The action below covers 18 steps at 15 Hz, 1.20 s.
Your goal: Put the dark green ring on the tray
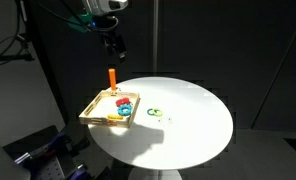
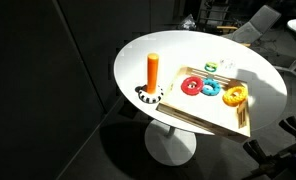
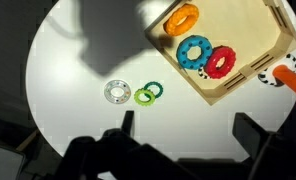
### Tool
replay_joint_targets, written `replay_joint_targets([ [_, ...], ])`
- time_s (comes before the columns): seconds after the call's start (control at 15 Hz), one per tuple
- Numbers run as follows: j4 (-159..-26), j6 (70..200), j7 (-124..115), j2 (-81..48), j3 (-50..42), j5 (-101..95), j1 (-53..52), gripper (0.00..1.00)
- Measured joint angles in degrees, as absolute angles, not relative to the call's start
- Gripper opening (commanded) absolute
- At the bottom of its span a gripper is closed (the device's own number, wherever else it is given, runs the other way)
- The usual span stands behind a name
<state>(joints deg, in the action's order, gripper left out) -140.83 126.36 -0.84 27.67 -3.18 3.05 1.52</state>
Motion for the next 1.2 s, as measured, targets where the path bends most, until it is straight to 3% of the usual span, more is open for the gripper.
replay_joint_targets([
  [0.53, -136.2, 132.0, -1.0, 19.3, -3.2, 2.9, 2.9, 1.0],
  [1.2, -126.3, 135.4, -0.9, -1.4, -4.7, 3.1, 4.6, 1.0],
])
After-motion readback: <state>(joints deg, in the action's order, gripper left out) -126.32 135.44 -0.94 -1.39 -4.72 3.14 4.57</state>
